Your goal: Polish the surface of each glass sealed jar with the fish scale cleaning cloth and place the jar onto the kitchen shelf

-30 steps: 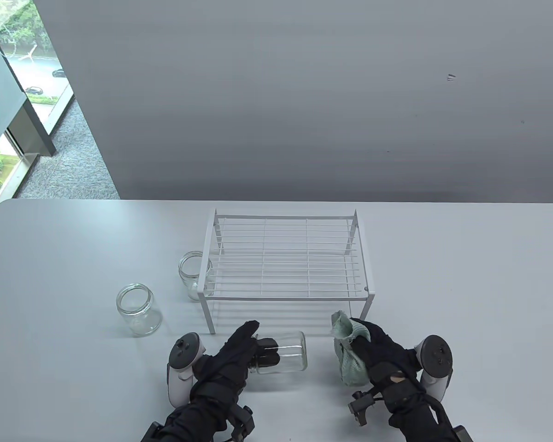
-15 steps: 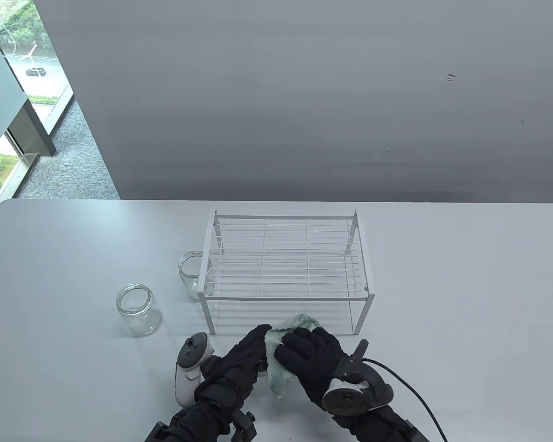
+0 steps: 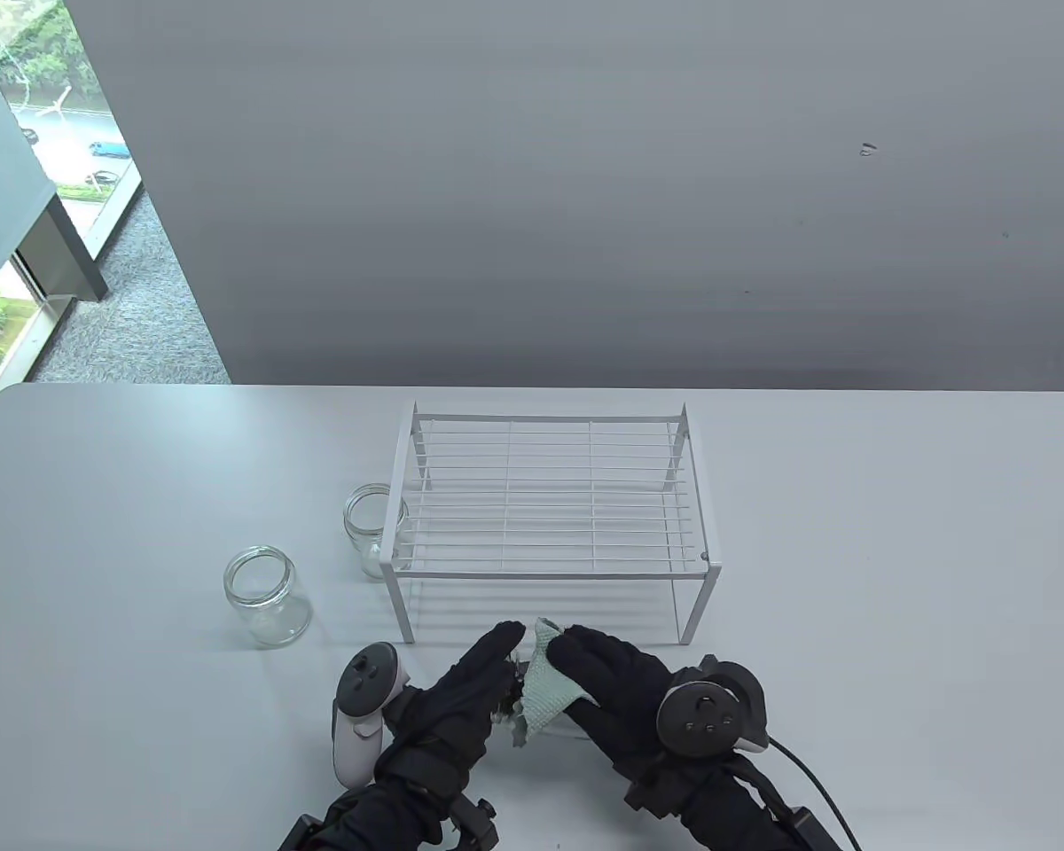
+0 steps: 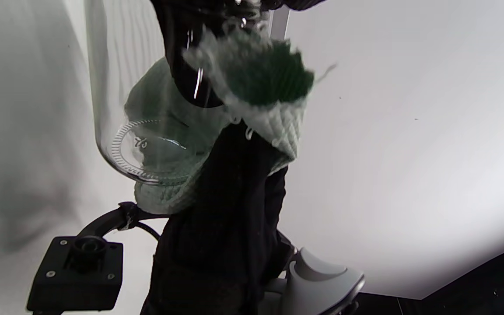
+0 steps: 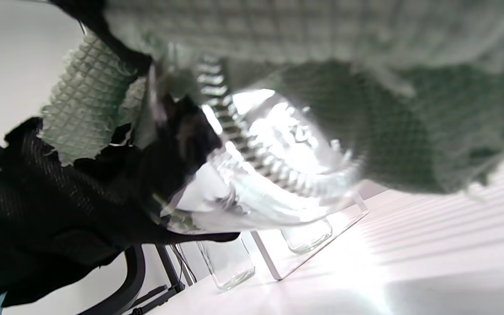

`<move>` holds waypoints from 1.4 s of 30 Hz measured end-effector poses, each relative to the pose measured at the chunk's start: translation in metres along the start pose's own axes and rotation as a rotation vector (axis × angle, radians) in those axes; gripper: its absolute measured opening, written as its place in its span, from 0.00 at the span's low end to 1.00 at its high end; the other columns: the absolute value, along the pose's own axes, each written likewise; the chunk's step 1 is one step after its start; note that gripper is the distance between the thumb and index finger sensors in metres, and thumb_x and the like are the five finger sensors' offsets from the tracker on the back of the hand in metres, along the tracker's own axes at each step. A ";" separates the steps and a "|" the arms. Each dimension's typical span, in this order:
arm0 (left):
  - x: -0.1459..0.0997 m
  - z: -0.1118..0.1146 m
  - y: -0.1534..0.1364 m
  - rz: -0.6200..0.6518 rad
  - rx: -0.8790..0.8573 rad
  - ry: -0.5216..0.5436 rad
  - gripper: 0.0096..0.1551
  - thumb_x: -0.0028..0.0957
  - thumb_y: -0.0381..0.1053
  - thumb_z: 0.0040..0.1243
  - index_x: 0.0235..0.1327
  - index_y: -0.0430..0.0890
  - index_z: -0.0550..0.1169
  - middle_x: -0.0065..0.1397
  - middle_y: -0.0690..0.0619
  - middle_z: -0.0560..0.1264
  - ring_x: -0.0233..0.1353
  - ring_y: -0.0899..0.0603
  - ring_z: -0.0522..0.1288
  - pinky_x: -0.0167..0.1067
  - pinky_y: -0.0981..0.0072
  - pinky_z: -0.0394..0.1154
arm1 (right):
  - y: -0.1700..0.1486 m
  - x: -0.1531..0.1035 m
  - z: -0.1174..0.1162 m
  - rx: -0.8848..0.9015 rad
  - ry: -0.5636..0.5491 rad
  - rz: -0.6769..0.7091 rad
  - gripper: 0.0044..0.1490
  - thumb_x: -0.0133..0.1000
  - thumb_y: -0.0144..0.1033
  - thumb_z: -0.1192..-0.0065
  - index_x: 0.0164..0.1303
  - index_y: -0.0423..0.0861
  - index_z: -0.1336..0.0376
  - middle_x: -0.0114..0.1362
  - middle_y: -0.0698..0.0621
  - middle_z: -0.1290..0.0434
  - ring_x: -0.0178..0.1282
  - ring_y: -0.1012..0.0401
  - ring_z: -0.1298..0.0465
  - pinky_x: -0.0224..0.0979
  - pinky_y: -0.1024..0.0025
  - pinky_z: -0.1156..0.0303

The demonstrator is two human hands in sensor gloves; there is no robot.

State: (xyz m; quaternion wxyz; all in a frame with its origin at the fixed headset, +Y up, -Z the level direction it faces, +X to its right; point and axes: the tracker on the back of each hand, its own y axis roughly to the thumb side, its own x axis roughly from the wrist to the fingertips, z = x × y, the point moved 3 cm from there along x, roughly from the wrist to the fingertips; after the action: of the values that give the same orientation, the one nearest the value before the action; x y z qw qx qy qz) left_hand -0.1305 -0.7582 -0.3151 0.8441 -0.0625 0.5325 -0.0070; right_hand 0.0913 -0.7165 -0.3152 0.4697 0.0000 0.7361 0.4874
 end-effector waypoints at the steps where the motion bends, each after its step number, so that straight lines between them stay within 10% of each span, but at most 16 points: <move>1: 0.000 -0.002 -0.001 -0.003 -0.009 0.013 0.32 0.61 0.50 0.46 0.79 0.46 0.58 0.68 0.45 0.77 0.62 0.48 0.83 0.74 0.46 0.40 | 0.000 -0.002 0.001 -0.012 0.001 0.013 0.36 0.59 0.42 0.48 0.73 0.35 0.41 0.71 0.27 0.38 0.64 0.29 0.32 0.59 0.31 0.37; 9: 0.000 -0.001 -0.002 0.006 0.007 0.037 0.32 0.60 0.49 0.46 0.78 0.45 0.58 0.67 0.43 0.77 0.60 0.47 0.83 0.73 0.45 0.39 | 0.028 0.003 -0.013 -0.164 0.080 0.163 0.36 0.57 0.40 0.44 0.75 0.39 0.42 0.75 0.27 0.43 0.70 0.27 0.39 0.63 0.28 0.41; 17: 0.000 0.018 0.012 0.055 0.213 -0.004 0.34 0.59 0.48 0.49 0.78 0.43 0.58 0.62 0.42 0.79 0.56 0.47 0.85 0.73 0.43 0.43 | -0.032 -0.004 -0.019 0.480 0.026 -0.265 0.35 0.60 0.46 0.46 0.72 0.37 0.39 0.70 0.28 0.35 0.63 0.30 0.31 0.60 0.29 0.39; 24: -0.001 0.003 0.001 -0.005 -0.044 0.049 0.33 0.61 0.49 0.44 0.78 0.44 0.54 0.64 0.46 0.78 0.57 0.53 0.84 0.73 0.40 0.47 | -0.060 -0.030 -0.050 1.251 -0.119 -0.517 0.39 0.65 0.50 0.53 0.75 0.33 0.44 0.72 0.25 0.41 0.63 0.30 0.33 0.61 0.32 0.39; 30: -0.001 0.002 0.002 0.049 -0.199 0.040 0.34 0.62 0.49 0.42 0.79 0.44 0.50 0.68 0.48 0.75 0.63 0.53 0.82 0.73 0.41 0.45 | -0.048 -0.031 -0.068 1.419 -0.063 -0.523 0.45 0.67 0.54 0.62 0.79 0.32 0.59 0.71 0.23 0.43 0.62 0.34 0.28 0.61 0.39 0.32; 42: -0.002 0.026 0.026 0.192 0.190 -0.091 0.39 0.58 0.48 0.50 0.77 0.41 0.49 0.67 0.51 0.78 0.64 0.50 0.85 0.71 0.37 0.46 | -0.052 -0.042 -0.064 1.540 -0.231 -0.604 0.40 0.66 0.48 0.61 0.77 0.30 0.54 0.70 0.22 0.42 0.62 0.31 0.29 0.60 0.38 0.31</move>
State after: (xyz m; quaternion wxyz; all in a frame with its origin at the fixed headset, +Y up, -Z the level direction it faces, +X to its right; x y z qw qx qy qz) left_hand -0.1095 -0.7297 -0.3055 0.8664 0.0687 0.4940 0.0260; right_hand 0.0948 -0.8090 -0.3179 0.5214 0.1737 0.7789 -0.3023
